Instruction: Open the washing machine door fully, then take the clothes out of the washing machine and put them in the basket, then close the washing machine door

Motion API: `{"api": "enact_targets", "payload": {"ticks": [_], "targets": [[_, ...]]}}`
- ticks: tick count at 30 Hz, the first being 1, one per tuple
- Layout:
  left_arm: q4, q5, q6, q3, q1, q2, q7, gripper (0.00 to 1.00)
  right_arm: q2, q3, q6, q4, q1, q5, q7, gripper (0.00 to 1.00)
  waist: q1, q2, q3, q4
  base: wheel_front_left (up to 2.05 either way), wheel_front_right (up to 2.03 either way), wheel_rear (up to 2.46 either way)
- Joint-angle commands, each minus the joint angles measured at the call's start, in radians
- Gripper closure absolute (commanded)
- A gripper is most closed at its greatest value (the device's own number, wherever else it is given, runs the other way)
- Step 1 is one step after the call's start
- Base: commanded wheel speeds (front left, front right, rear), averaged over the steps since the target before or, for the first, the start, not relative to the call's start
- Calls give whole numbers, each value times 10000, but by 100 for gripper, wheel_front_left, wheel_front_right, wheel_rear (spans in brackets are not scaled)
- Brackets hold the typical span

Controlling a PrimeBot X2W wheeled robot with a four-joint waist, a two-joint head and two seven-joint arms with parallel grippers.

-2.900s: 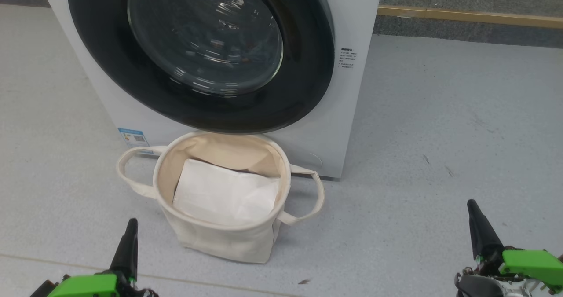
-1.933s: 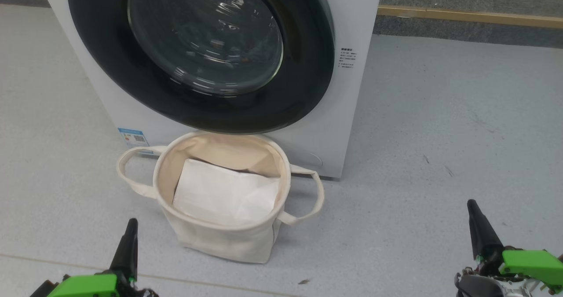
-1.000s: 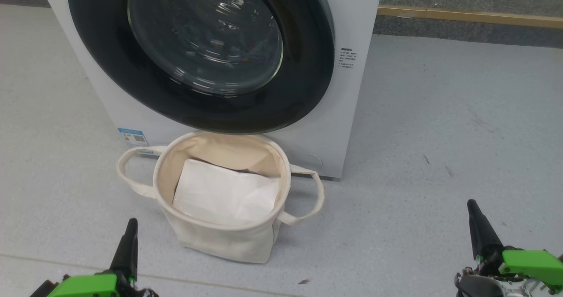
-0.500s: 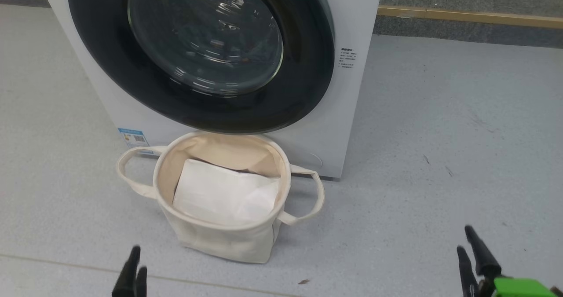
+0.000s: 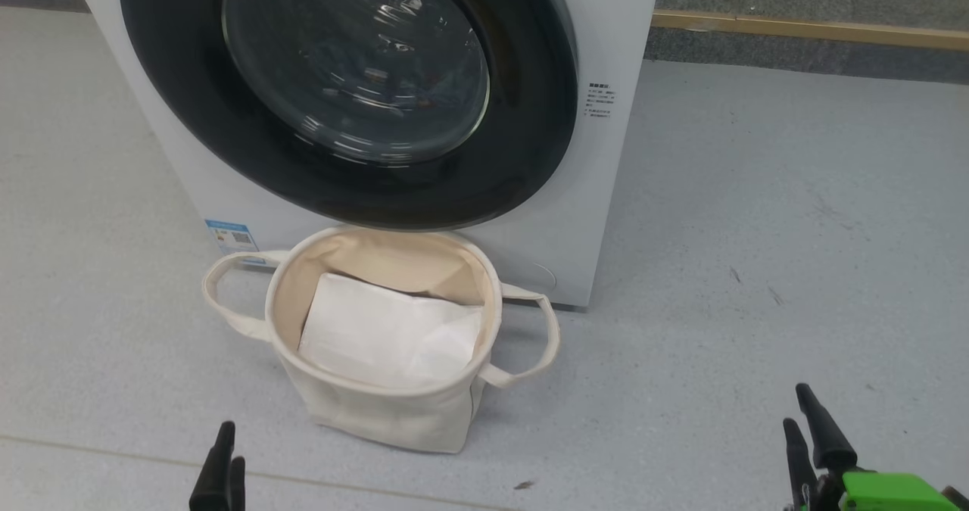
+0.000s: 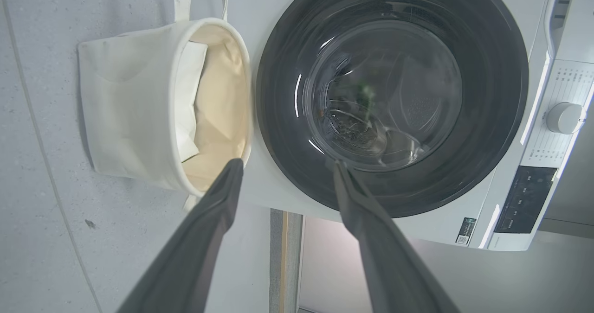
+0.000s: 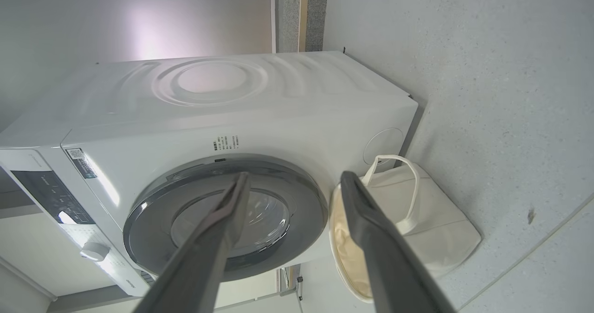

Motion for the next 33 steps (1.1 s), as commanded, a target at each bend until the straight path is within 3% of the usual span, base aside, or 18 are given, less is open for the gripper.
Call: {"api": "enact_targets", "payload": {"ticks": [1, 6, 33], "targets": [[-416, 234, 29, 96, -552, 87, -109, 0, -33, 73, 2, -393, -605, -145, -181, 0, -1, -1, 3, 5, 0, 0, 0], [-559, 787, 91, 80, -640, 202, -256, 0, -38, 99, 2, -471, -745, -522, -328, 0, -2, -1, 7, 21, 0, 0, 0], [-515, 5357, 658, -492, -1188, 967, -1045, 0, -65, 849, 2, -1157, -1278, -5819, -1118, 0, -2, -1, -71, 54, 0, 0, 0]]}}
